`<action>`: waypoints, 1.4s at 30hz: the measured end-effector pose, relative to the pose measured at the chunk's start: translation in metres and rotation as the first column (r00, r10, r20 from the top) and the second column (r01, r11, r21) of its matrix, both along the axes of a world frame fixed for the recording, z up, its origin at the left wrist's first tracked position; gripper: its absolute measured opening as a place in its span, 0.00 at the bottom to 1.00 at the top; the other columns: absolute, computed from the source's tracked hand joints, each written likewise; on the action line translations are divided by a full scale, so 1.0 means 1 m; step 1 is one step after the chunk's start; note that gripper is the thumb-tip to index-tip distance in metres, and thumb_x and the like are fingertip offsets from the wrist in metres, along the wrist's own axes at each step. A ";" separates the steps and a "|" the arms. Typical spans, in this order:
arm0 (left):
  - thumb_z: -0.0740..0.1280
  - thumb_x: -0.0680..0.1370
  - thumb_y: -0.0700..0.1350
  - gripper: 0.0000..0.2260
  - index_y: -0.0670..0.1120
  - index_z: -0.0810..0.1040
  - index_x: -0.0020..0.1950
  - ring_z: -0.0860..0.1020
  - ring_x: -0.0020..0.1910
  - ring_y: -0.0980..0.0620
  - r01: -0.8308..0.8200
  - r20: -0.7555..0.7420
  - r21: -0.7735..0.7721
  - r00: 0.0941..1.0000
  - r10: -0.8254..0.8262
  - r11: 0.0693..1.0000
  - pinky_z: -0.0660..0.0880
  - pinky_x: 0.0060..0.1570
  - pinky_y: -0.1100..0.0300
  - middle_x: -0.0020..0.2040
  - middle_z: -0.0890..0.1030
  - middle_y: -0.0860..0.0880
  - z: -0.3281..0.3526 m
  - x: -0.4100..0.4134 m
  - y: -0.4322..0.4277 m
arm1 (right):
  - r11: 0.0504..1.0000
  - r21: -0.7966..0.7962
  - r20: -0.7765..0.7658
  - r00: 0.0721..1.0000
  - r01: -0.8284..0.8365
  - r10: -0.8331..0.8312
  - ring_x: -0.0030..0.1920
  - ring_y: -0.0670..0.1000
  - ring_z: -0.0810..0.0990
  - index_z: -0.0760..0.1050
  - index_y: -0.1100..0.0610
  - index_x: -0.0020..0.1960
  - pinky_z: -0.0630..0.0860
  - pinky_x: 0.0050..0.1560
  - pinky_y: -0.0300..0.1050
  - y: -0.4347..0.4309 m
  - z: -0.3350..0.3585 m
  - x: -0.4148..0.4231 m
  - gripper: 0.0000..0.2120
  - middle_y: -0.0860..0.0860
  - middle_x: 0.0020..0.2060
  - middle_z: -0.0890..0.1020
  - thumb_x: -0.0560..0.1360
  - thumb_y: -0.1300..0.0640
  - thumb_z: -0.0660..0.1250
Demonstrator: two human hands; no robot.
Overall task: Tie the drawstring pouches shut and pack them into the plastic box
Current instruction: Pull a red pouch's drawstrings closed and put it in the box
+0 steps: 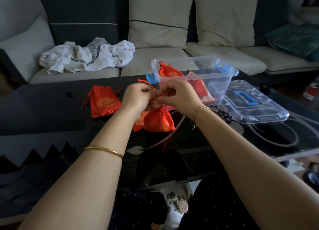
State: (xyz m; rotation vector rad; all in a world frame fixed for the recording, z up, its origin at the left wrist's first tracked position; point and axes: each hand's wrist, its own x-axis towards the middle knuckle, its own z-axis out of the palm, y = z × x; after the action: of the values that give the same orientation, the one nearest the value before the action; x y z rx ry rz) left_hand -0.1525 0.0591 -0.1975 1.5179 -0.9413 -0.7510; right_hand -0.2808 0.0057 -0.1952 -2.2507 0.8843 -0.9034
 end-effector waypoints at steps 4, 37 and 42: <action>0.66 0.77 0.36 0.09 0.43 0.78 0.36 0.75 0.20 0.55 -0.027 -0.009 0.006 1.000 0.027 1.000 0.74 0.24 0.65 0.29 0.78 0.45 0.000 -0.001 -0.002 | 0.993 -0.117 -0.033 0.999 0.014 -0.018 0.38 0.42 0.74 0.82 0.58 0.47 0.71 0.40 0.31 0.002 0.000 0.001 0.07 0.45 0.37 0.79 0.69 0.60 0.72; 0.73 0.72 0.45 0.06 0.47 0.85 0.47 0.70 0.60 0.45 -0.043 0.809 -0.068 0.582 0.080 0.997 0.72 0.57 0.50 0.56 0.75 0.45 0.012 -0.016 0.011 | 0.666 0.730 0.372 0.906 -0.149 -0.204 0.25 0.46 0.58 0.70 0.61 0.31 0.53 0.27 0.40 -0.008 -0.010 0.003 0.13 0.52 0.26 0.62 0.74 0.65 0.65; 0.74 0.71 0.44 0.04 0.46 0.85 0.44 0.74 0.54 0.46 -0.052 0.760 -0.068 0.645 0.085 0.996 0.73 0.53 0.56 0.54 0.75 0.45 0.011 -0.015 0.007 | 0.694 0.691 0.373 0.922 -0.202 -0.103 0.27 0.47 0.58 0.75 0.63 0.35 0.53 0.30 0.41 -0.003 -0.007 -0.002 0.11 0.52 0.27 0.62 0.76 0.65 0.63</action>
State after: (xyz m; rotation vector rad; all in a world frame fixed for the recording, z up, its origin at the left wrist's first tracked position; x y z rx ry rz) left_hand -0.1672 0.0661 -0.1867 1.8558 -1.4945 0.0278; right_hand -0.2831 0.0025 -0.2019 -1.3385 0.7963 -0.7502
